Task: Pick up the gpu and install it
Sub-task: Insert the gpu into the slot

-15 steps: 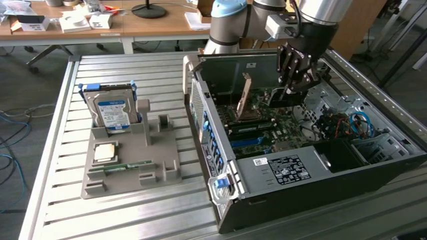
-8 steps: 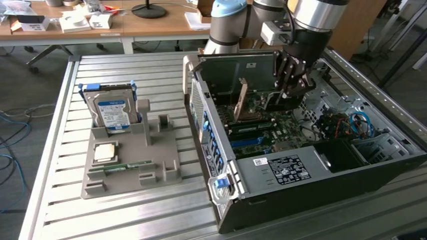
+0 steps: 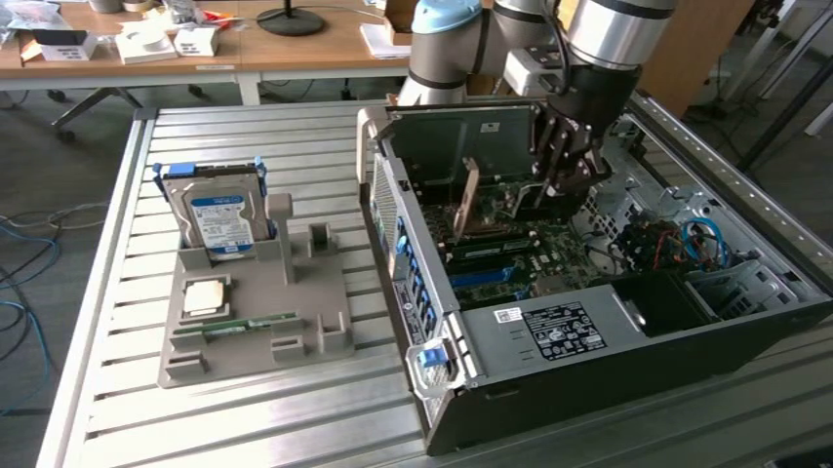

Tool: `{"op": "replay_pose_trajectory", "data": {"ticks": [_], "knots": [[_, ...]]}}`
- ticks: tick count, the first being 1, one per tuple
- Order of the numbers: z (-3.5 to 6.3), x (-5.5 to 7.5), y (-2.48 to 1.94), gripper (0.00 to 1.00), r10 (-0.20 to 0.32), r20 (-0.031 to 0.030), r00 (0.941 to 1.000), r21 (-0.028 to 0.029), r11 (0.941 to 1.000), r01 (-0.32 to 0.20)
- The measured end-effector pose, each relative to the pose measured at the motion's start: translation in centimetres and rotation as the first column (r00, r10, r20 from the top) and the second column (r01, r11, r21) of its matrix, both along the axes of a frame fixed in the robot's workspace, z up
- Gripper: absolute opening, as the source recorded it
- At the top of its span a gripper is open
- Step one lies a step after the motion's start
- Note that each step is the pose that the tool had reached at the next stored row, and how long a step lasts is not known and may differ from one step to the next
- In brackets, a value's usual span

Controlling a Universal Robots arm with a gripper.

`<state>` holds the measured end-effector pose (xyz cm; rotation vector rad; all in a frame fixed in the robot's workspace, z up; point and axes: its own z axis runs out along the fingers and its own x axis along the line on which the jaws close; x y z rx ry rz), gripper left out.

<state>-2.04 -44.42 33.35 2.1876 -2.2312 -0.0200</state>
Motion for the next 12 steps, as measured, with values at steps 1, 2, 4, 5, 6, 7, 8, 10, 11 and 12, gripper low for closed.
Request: {"op": "replay_pose_trajectory", "data": {"ticks": [1,2,4,5,6,7,8,10,11,12], "knots": [[-0.05,0.0,-0.01,0.26,0.003,0.0,1.0,-0.0003,1.0,-0.003],[-0.12,0.0,-0.02,0.26,0.004,0.0,1.0,-0.0002,1.0,-0.004],[-0.9,0.0,-0.17,0.26,0.01,0.0001,0.9999,-0.0002,0.9999,-0.01],[-0.97,0.0,-0.17,0.26,0.011,0.0,0.9999,-0.0004,0.9999,-0.011],[-1.03,0.0,-0.18,0.26,0.011,0.0,0.9999,-0.0005,0.9999,-0.011],[-1.23,0.0,-0.17,0.26,0.011,0.0003,0.9999,0.0007,0.9999,-0.011],[-1.39,0.0,-0.18,0.26,0.011,0.0001,0.9999,0.0003,0.9999,-0.011],[-1.75,0.0,-0.2,0.26,0.011,0.0001,0.9999,0.0004,0.9999,-0.011],[-1.91,0.0,-0.2,0.26,0.011,0.0001,0.9999,0.0006,0.9999,-0.011],[-2.03,0.0,-0.21,0.26,0.011,0.0001,0.9999,0.0007,0.9999,-0.011]]}}
